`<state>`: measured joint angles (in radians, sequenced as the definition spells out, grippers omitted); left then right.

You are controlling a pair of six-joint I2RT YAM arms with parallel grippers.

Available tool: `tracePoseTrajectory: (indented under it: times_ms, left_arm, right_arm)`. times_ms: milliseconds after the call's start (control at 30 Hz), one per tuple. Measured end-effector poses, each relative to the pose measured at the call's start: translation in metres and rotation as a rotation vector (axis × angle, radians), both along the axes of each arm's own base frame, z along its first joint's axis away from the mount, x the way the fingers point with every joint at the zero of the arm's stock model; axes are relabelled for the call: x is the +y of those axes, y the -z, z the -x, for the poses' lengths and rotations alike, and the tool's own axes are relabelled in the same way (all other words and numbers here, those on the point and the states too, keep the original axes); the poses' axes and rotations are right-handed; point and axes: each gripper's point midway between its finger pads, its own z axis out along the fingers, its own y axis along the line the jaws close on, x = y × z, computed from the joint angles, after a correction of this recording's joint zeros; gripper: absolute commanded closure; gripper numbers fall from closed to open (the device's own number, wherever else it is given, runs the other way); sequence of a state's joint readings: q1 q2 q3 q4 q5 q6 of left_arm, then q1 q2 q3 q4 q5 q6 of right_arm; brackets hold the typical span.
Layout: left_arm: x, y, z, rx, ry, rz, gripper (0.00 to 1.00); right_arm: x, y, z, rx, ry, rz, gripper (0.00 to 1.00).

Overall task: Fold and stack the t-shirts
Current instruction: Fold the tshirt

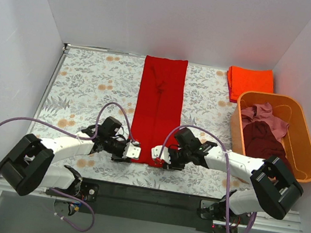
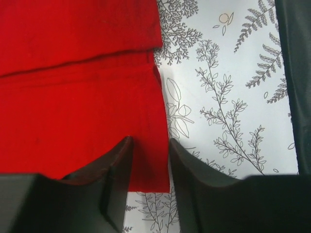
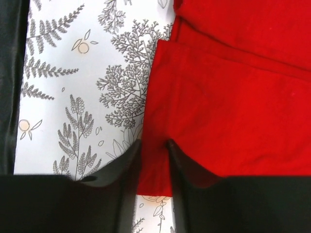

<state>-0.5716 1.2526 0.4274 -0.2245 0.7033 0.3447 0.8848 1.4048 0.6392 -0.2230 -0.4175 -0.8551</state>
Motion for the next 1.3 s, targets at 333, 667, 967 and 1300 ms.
tracePoseTrajectory:
  times_ms: [333, 667, 967, 1300]
  left_arm:
    - [-0.004, -0.001, 0.005, -0.048, 0.076, -0.017, 1.0]
    - [-0.005, -0.04, 0.046, -0.042, 0.186, -0.012, 1.0]
    - [0.004, -0.081, -0.073, -0.078, -0.002, 0.027, 1.0]
    - [0.001, -0.067, -0.168, -0.123, -0.042, 0.032, 1.0]
  right_arm:
    - [0.007, 0.001, -0.002, -0.074, 0.027, 0.009, 0.99]
    - [-0.002, -0.024, 0.046, -0.014, 0.005, 0.011, 0.99]
    - [0.004, -0.059, -0.036, -0.092, 0.094, -0.038, 0.99]
    - [0.009, -0.065, -0.165, -0.206, 0.128, -0.016, 0.99]
